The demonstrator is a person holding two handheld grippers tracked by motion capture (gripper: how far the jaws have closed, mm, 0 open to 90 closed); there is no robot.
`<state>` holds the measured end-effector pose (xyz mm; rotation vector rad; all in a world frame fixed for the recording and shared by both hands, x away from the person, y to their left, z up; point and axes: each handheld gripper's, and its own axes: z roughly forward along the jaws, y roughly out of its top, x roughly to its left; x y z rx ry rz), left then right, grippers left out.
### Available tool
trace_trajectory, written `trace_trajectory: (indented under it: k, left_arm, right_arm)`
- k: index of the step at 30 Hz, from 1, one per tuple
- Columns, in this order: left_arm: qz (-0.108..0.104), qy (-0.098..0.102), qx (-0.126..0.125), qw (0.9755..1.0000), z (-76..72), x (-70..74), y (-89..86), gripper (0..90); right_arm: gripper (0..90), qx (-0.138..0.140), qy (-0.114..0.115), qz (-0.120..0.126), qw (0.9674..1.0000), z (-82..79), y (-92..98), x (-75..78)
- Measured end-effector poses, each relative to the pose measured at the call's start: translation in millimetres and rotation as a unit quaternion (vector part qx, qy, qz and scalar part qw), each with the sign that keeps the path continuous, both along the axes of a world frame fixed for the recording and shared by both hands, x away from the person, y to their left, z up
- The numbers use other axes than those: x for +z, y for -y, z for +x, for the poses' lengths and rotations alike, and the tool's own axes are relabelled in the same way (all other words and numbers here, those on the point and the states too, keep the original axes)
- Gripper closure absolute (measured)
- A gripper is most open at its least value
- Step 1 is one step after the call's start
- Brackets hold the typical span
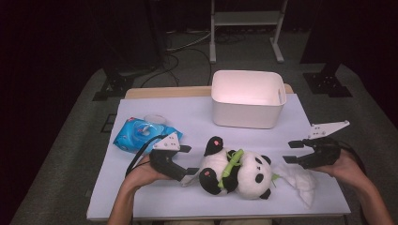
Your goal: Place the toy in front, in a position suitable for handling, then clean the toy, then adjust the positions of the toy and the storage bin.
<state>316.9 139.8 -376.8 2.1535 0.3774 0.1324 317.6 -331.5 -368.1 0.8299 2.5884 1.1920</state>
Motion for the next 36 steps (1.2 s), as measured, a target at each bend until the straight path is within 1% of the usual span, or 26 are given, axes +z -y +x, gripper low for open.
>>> trace_trajectory:
  k: [1, 3, 4, 6, 8, 9, 10, 12, 15, 17, 19, 21, 22, 23, 25, 27, 29, 31, 32, 34, 36]
  left_arm:
    - [0.0, 0.003, 0.006, 1.0, 0.0, 0.2, -2.9, 16.8]
    - [0.001, 0.006, 0.011, 0.9999, 0.2, -0.2, -4.7, 15.2]
    - [0.001, 0.005, 0.014, 0.9999, 0.4, -0.7, -5.5, 12.7]
    - [0.002, 0.004, 0.016, 0.9999, 0.5, -1.3, -6.4, 12.5]
    - [0.004, 0.004, 0.018, 0.9998, 0.9, -1.7, -9.2, 12.3]
    - [-0.002, 0.003, 0.025, 0.9997, 0.8, -0.4, -13.7, 11.7]
    - [-0.002, 0.003, 0.025, 0.9997, 0.8, -0.4, -13.7, 11.6]
    - [-0.003, 0.006, 0.029, 0.9995, 0.3, 1.3, -16.9, 11.5]
    - [0.0, 0.011, 0.033, 0.9994, -1.3, 3.4, -21.1, 11.1]
    - [-0.002, 0.01, 0.034, 0.9994, -2.0, 4.1, -23.8, 11.1]
    - [-0.008, 0.009, 0.039, 0.9992, -1.7, 4.7, -26.6, 11.1]
    - [-0.006, 0.009, 0.041, 0.9991, -1.5, 5.0, -28.6, 11.0]
    - [-0.001, 0.01, 0.039, 0.9992, -1.1, 5.4, -29.6, 10.9]
    - [-0.004, 0.011, 0.041, 0.9991, -1.2, 5.2, -29.8, 10.9]
    - [-0.008, 0.009, 0.04, 0.9991, -1.2, 4.7, -30.3, 10.9]
    - [-0.007, 0.006, 0.039, 0.9992, -0.6, 3.4, -30.7, 10.9]
    - [-0.002, 0.002, 0.037, 0.9993, -0.2, 2.0, -31.0, 10.9]
    - [-0.001, 0.002, 0.04, 0.9992, 0.0, 1.0, -31.1, 10.9]
    - [-0.002, 0.001, 0.04, 0.9992, -0.1, 0.9, -31.3, 10.8]
    - [-0.004, 0.0, 0.04, 0.9992, -0.3, 0.0, -31.8, 10.8]
    - [-0.002, -0.002, 0.039, 0.9992, -0.3, -1.2, -32.3, 10.8]
  right_arm:
    - [33.8, 0.003, -0.001, 0.002, 1.0, 3.0, -2.4, 1.3]
    - [33.3, 0.006, -0.002, 0.003, 1.0, 7.3, -6.9, 3.5]
    - [32.4, 0.008, 0.0, 0.001, 1.0, 9.4, -9.3, 4.4]
    - [31.9, 0.01, 0.0, -0.001, 1.0, 11.7, -11.6, 5.5]
    - [31.5, 0.018, 0.003, -0.011, 0.9998, 18.1, -18.5, 9.6]
    - [31.5, 0.02, 0.003, -0.01, 0.9997, 20.2, -20.9, 11.5]
    - [31.5, 0.02, 0.003, -0.01, 0.9997, 20.2, -20.9, 11.5]
    - [31.5, 0.028, 0.007, -0.011, 0.9995, 26.6, -27.4, 17.6]
    - [33.3, 0.038, 0.006, -0.016, 0.9991, 33.5, -34.8, 23.6]
    - [33.2, 0.045, 0.009, -0.022, 0.9987, 38.2, -39.9, 26.6]
    - [33.3, 0.05, 0.01, -0.022, 0.9984, 43.8, -44.9, 30.3]
    - [33.2, 0.055, 0.014, -0.023, 0.9981, 48.6, -50.9, 34.7]
    - [33.2, 0.057, 0.016, -0.024, 0.998, 50.5, -54.0, 36.9]
    - [33.0, 0.06, 0.017, -0.023, 0.9978, 52.3, -56.8, 38.8]
    - [32.3, 0.065, 0.021, -0.025, 0.9973, 55.0, -62.2, 41.0]
    - [32.4, 0.069, 0.019, -0.026, 0.9971, 56.8, -66.4, 42.1]
    - [32.4, 0.075, 0.023, -0.032, 0.9964, 58.3, -69.4, 43.1]
    - [32.4, 0.075, 0.023, -0.032, 0.9964, 59.8, -71.4, 44.7]
    - [32.4, 0.076, 0.026, -0.034, 0.9962, 60.5, -72.3, 45.7]
    - [32.5, 0.078, 0.025, -0.034, 0.9961, 61.6, -74.6, 47.3]
    - [32.5, 0.084, 0.027, -0.038, 0.9954, 62.4, -76.8, 48.9]
